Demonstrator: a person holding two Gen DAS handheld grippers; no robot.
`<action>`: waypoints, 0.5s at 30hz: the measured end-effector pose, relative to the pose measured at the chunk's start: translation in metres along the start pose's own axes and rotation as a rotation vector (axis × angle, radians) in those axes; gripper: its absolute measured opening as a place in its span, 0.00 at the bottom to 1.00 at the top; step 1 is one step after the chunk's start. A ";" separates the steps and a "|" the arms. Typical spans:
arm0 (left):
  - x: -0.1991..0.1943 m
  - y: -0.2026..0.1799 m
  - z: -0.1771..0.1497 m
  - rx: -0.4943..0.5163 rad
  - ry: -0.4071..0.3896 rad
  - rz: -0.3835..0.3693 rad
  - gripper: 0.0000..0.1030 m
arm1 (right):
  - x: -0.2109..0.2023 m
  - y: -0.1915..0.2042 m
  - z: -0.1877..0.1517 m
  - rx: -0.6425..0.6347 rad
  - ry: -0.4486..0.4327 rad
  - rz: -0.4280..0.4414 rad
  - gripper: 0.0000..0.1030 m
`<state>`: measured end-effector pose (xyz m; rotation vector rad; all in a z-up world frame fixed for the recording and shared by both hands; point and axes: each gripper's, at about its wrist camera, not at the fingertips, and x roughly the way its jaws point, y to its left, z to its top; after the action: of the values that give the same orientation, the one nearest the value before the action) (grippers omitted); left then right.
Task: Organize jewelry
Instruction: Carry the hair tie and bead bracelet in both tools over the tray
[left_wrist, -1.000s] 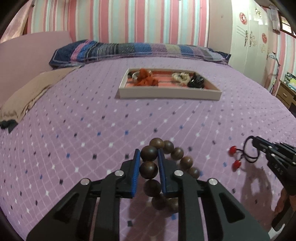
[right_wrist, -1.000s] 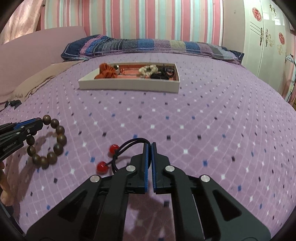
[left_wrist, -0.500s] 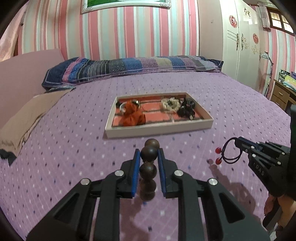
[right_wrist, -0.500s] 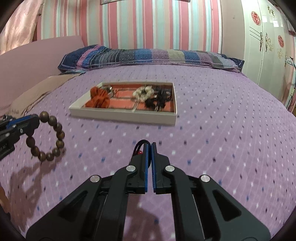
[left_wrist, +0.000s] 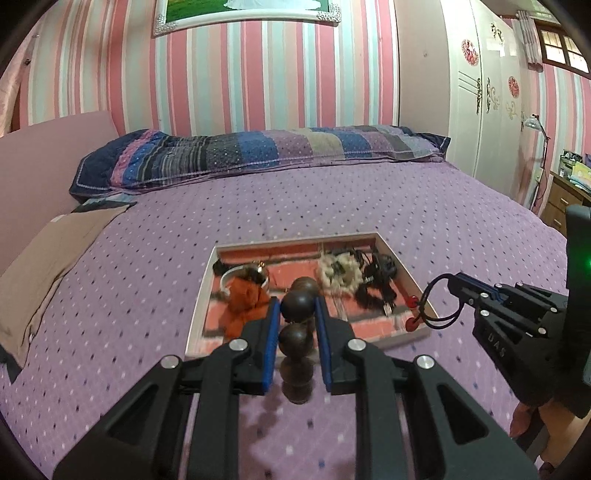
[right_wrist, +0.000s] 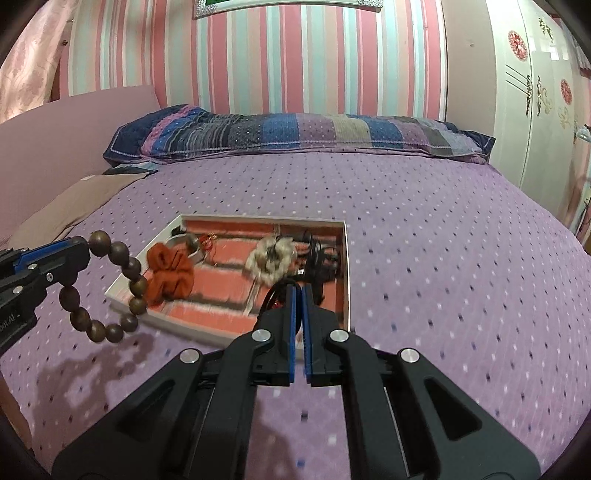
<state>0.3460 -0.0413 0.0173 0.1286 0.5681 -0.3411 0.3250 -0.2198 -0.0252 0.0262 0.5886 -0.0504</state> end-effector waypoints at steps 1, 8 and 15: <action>0.008 0.000 0.004 -0.001 0.004 0.000 0.19 | 0.005 0.000 0.003 -0.001 0.003 -0.001 0.04; 0.074 0.008 0.014 -0.029 0.078 -0.014 0.19 | 0.067 -0.003 0.017 -0.015 0.060 -0.020 0.04; 0.135 0.037 -0.008 -0.067 0.173 0.052 0.19 | 0.125 -0.015 0.000 -0.013 0.150 -0.066 0.04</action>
<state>0.4614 -0.0425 -0.0616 0.1084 0.7455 -0.2612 0.4280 -0.2398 -0.0942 -0.0020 0.7396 -0.1090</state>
